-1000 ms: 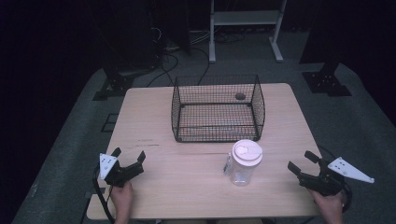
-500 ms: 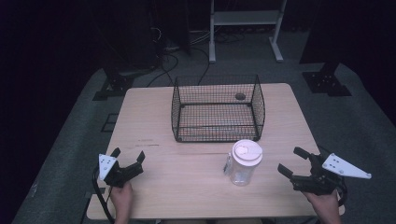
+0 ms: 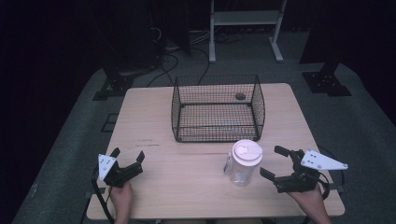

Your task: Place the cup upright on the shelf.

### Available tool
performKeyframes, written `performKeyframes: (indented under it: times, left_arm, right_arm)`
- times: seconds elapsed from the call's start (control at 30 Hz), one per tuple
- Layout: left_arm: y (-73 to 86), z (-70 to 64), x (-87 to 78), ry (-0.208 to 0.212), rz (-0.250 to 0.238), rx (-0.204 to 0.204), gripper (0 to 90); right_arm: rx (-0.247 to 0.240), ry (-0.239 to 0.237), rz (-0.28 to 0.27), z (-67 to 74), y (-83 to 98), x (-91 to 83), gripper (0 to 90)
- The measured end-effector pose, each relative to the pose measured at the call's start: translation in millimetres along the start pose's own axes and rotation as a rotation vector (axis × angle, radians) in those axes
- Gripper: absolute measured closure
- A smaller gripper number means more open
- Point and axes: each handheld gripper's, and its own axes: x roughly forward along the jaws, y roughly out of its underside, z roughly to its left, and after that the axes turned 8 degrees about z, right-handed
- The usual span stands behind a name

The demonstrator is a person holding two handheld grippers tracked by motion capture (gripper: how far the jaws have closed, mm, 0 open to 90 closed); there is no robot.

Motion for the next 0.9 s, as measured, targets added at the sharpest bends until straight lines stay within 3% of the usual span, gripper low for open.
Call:
performKeyframes:
  times: [0.27, 0.57, 0.9]
  left_arm:
    - [-0.1, 0.1, -0.1, -0.001, -0.003, -0.002, 0.0]
    - [-0.1, -0.2, -0.2, 0.0, -0.005, 0.001, 0.0]
    - [-0.1, 0.1, -0.3, 0.001, -0.006, -0.001, 0.0]
  right_arm:
    - [0.006, -0.027, 0.035, 2.5, -3.3, 20.6, 2.1]
    - [-0.001, -0.042, 0.033, 6.8, -6.1, 35.1, 1.2]
    - [-0.018, -0.025, 0.026, 14.6, -8.5, 53.7, 1.2]
